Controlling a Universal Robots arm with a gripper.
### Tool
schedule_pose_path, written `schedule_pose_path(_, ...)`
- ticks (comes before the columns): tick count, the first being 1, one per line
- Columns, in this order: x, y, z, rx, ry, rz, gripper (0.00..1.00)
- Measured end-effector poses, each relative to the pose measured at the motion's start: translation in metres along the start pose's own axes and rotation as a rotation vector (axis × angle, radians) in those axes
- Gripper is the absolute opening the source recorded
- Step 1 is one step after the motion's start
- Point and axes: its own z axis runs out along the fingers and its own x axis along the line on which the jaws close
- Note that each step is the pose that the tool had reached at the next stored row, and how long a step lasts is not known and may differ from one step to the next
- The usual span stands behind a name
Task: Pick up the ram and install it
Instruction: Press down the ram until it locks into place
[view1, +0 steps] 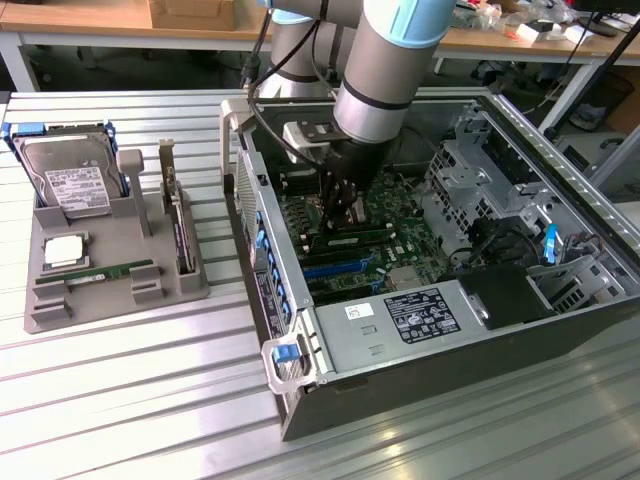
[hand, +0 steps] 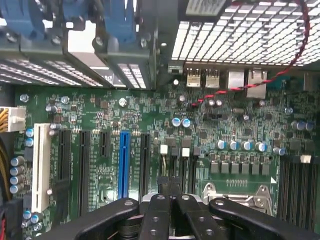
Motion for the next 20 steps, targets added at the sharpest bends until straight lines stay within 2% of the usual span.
schedule_pose_path(8,0.000,0.0023,0.0089,-0.0002,0.0004,0.000,0.10)
schedule_pose_path(15,0.000,0.0023,0.0066,0.0003,-0.0006,0.000,0.10)
schedule_pose_path(17,0.000,-0.0012,0.0052,0.0001,-0.0002,0.000,0.10)
schedule_pose_path(20,0.001,-0.0271,0.0036,-0.0054,-0.0007,0.000,0.10)
